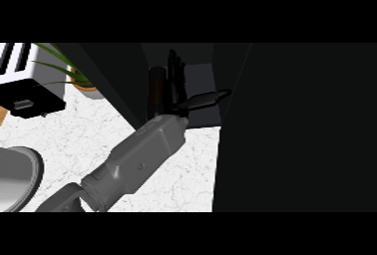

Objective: Pick up the wine, place it into the cabinet and close the cabinet

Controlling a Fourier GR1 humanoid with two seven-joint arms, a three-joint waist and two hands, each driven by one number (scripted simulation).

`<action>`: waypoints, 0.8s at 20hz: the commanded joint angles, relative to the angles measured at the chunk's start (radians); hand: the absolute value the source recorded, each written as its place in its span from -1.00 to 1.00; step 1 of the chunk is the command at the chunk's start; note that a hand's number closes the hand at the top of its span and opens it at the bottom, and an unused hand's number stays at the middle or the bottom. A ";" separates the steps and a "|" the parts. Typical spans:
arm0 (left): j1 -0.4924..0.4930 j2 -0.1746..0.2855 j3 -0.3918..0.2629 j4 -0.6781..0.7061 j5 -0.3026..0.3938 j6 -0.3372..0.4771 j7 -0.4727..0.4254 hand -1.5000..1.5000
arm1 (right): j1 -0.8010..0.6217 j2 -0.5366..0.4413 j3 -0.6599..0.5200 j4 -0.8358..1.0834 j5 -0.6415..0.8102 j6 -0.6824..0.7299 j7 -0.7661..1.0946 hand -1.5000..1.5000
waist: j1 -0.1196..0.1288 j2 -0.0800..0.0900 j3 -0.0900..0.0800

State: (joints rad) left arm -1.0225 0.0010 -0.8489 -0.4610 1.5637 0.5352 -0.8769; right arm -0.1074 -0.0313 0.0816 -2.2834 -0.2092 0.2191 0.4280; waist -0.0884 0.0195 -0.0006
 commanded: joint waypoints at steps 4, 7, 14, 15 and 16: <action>0.038 -0.001 -0.043 -0.027 0.011 -0.062 -0.031 -1.00 | 0.056 -0.014 -0.025 -0.043 -0.015 0.001 0.011 -1.00 | 0.023 -0.007 0.000; 0.043 -0.001 -0.083 -0.072 0.008 -0.046 -0.009 -1.00 | 0.008 -0.001 0.011 -0.051 0.024 -0.033 0.049 -1.00 | 0.036 -0.010 0.000; 0.063 -0.001 -0.090 -0.145 -0.008 0.019 -0.063 -1.00 | 0.074 0.003 0.010 -0.062 0.015 -0.021 0.018 -1.00 | 0.053 -0.014 0.001; 0.121 -0.001 -0.109 -0.145 -0.026 -0.018 -0.092 -1.00 | -0.038 0.014 0.019 0.009 0.059 -0.057 0.044 -1.00 | 0.063 -0.013 0.000; 0.126 -0.001 -0.100 -0.122 -0.040 -0.024 -0.084 -1.00 | 0.043 -0.014 -0.020 -0.114 0.007 -0.053 0.092 -1.00 | 0.059 -0.016 0.000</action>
State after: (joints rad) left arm -0.9317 0.0026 -0.9441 -0.5816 1.5503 0.5145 -0.9267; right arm -0.0885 -0.0277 0.0945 -2.3431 -0.1818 0.1753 0.4853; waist -0.0380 0.0070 -0.0004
